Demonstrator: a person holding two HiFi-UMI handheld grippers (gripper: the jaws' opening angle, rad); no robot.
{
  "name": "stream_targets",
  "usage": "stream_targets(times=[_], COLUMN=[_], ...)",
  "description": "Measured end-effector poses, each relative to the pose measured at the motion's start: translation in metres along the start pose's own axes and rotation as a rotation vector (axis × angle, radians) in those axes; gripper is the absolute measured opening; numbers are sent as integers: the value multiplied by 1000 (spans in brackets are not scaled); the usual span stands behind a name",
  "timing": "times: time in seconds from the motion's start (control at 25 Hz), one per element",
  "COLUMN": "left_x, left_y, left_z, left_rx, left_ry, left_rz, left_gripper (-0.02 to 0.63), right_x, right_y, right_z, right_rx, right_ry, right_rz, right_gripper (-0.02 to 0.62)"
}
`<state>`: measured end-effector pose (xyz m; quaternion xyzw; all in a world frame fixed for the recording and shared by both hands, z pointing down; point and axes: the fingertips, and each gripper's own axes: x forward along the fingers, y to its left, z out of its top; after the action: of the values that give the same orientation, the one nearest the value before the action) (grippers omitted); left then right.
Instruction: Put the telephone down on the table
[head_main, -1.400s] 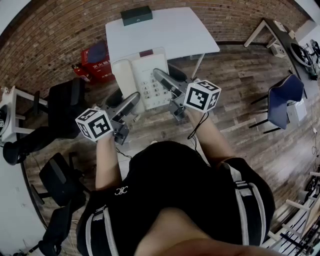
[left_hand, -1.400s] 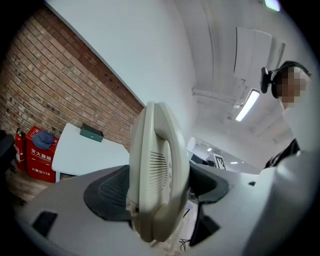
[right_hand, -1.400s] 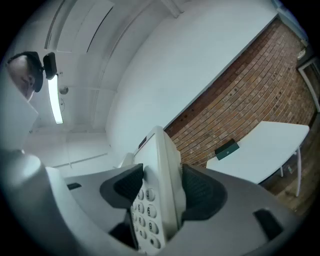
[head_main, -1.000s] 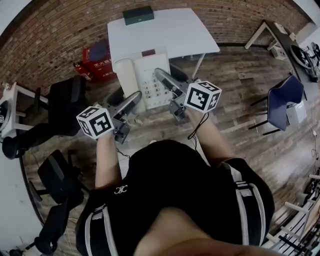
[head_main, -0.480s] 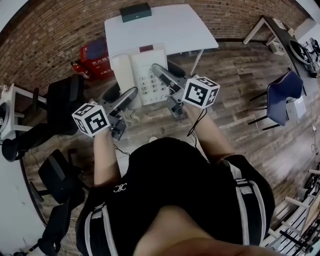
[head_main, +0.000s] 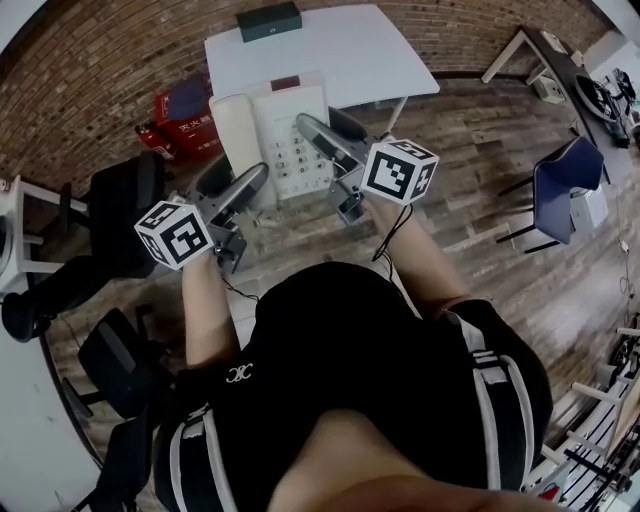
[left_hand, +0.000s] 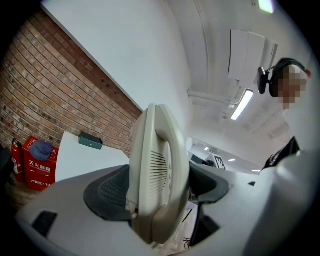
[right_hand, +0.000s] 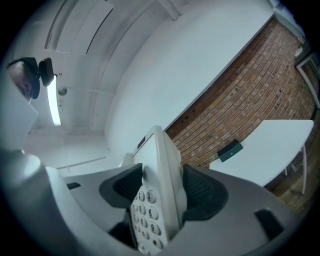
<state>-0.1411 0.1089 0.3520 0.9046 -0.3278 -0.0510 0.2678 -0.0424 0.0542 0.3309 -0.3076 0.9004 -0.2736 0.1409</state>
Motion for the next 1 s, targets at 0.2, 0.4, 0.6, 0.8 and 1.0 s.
stream_targets(times=[0.2, 0.4, 0.6, 0.8, 1.0], left_x=[1, 8, 13, 22, 50], left_y=[16, 24, 34, 46, 66], left_z=[13, 17, 14, 6, 17], left_rx=[10, 16, 20, 26, 18], left_ry=[9, 24, 30, 26, 26], left_rz=[-27, -48, -56, -60, -48], left_gripper=[371, 371, 371, 371, 371], right_x=[16, 20, 24, 27, 45], right_y=[-3, -11, -20, -34, -64], right_z=[3, 4, 0, -4, 10], right_rx=[-1, 10, 9, -5, -3], right_ry=[-15, -27, -34, -41, -21], right_rz=[-21, -43, -53, -50, -36], right_gripper=[219, 219, 219, 219, 219])
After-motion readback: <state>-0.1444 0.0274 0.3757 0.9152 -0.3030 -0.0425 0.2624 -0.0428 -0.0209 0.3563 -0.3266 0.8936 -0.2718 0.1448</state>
